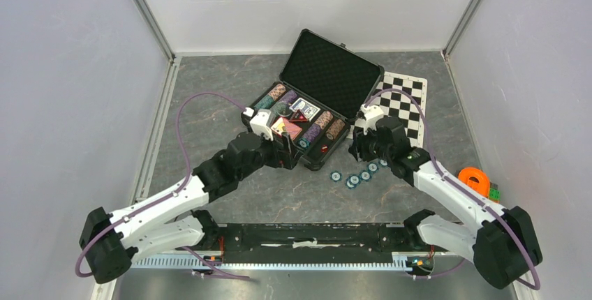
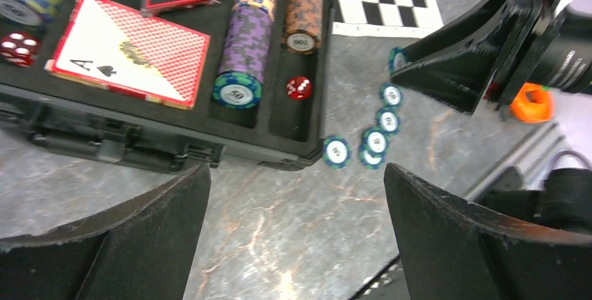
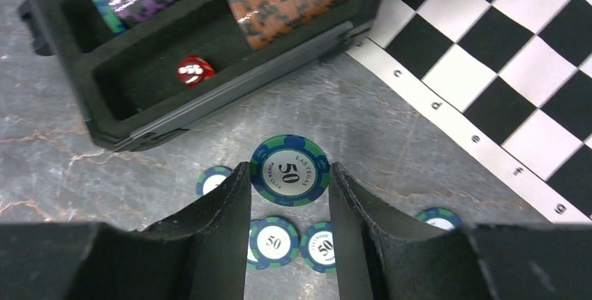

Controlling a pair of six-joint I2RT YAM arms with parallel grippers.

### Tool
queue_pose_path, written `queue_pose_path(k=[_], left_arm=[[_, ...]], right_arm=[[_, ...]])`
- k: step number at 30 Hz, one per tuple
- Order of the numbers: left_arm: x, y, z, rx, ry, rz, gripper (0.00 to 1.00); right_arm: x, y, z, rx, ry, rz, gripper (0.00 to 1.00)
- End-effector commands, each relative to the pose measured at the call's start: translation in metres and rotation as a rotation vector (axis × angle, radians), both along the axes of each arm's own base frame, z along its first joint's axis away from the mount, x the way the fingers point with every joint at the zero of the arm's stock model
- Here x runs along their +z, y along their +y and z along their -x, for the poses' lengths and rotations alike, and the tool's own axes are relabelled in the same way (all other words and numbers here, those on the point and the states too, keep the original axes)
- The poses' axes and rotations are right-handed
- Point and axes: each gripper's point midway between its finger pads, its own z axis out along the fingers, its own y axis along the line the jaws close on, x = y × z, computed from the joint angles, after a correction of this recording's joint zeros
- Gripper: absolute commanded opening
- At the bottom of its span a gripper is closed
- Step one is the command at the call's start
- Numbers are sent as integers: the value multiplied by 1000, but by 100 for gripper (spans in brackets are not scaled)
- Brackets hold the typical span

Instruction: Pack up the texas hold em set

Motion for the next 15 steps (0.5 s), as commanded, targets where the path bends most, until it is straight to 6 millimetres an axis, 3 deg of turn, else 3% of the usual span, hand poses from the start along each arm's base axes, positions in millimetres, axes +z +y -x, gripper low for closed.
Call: queue_pose_path(k=[1, 8, 12, 15], left_arm=[[41, -33, 2, -94, 75, 269, 100], [43, -48, -5, -147, 162, 382, 100], [50, -67, -4, -231, 215, 432, 90], [57, -80, -4, -279, 240, 464, 89]], right_arm=[[20, 21, 2, 86, -98, -85, 37], [29, 40, 20, 195, -150, -181, 37], [33, 45, 26, 231, -159, -193, 37], [40, 53, 28, 270, -180, -224, 36]])
